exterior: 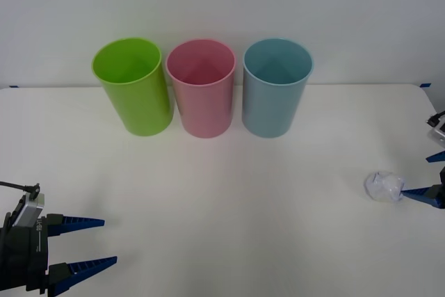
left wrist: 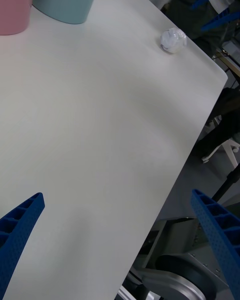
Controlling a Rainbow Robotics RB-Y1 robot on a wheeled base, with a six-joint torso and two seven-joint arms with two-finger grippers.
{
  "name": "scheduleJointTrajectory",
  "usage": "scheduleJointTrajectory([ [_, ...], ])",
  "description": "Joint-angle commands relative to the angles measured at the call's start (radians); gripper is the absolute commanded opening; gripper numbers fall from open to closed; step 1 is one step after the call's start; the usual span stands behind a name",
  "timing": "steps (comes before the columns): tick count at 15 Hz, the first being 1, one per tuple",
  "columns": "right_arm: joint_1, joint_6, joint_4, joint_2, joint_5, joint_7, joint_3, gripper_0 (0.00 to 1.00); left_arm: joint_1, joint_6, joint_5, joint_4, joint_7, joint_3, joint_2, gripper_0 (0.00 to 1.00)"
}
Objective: Put cans in the blue bin and PET bottles in the pink bin and trash in the green bin.
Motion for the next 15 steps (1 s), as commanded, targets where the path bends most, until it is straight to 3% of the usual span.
scheduleJointTrajectory([
  [1,-0.009,0.018,0.027,0.002,0.009,0.003,0.026,1.00,0.000,0.000,0.000,0.000,0.000,0.000,0.000,1.00],
  [5,-0.010,0.069,0.052,0.005,0.012,0.020,0.071,1.00,0.000,0.000,0.000,0.000,0.000,0.000,0.000,1.00],
  [15,-0.038,0.080,0.101,0.108,0.132,0.044,0.074,1.00,0.000,0.000,0.000,0.000,0.000,0.000,0.000,1.00],
])
